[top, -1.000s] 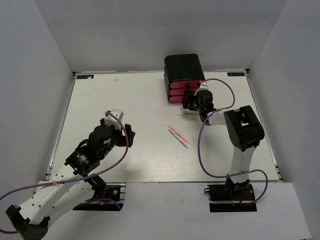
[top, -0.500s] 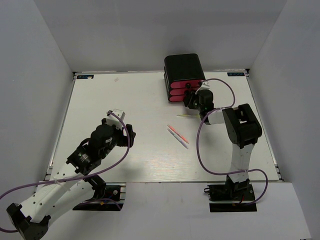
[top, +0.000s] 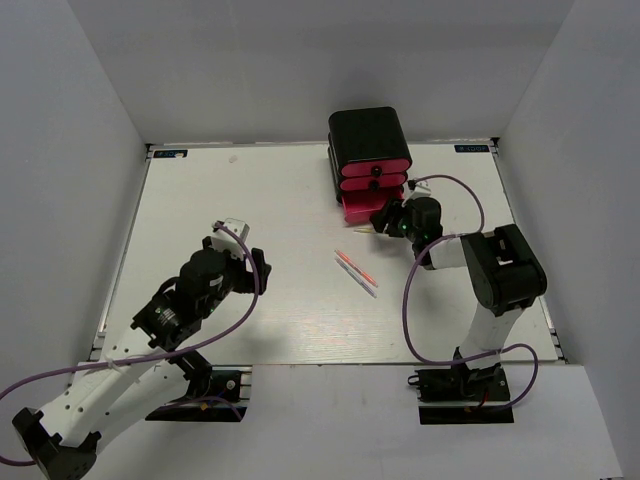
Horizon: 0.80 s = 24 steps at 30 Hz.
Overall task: Sort the stationery into containers
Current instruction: Open the drawer in the storage box, then pick up the pen from the center of the board.
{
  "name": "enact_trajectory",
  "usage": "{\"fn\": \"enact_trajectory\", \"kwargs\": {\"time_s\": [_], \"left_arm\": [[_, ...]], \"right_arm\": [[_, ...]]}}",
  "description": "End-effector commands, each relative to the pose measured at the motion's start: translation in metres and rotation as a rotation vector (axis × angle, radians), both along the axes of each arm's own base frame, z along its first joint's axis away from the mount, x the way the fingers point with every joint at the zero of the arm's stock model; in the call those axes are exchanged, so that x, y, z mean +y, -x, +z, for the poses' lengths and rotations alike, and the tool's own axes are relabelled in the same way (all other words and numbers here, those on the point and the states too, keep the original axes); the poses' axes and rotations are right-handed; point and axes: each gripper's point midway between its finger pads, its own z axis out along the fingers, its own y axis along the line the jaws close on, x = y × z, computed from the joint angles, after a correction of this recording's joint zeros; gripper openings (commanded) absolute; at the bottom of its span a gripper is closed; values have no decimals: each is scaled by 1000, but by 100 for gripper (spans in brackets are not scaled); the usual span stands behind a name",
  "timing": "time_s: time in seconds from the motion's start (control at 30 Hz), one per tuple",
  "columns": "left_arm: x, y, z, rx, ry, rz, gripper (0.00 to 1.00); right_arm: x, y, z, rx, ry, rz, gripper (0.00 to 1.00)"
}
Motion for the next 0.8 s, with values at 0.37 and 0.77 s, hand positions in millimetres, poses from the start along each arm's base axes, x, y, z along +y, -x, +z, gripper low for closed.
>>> {"fn": "enact_trajectory", "kwargs": {"time_s": [0.37, 0.77], "left_arm": [[-4, -1, 4, -11, 14, -22, 88], [-8, 3, 13, -35, 48, -49, 88]], "right_arm": [[1, 23, 32, -117, 128, 215, 78], [4, 52, 42, -28, 376, 697, 52]]}}
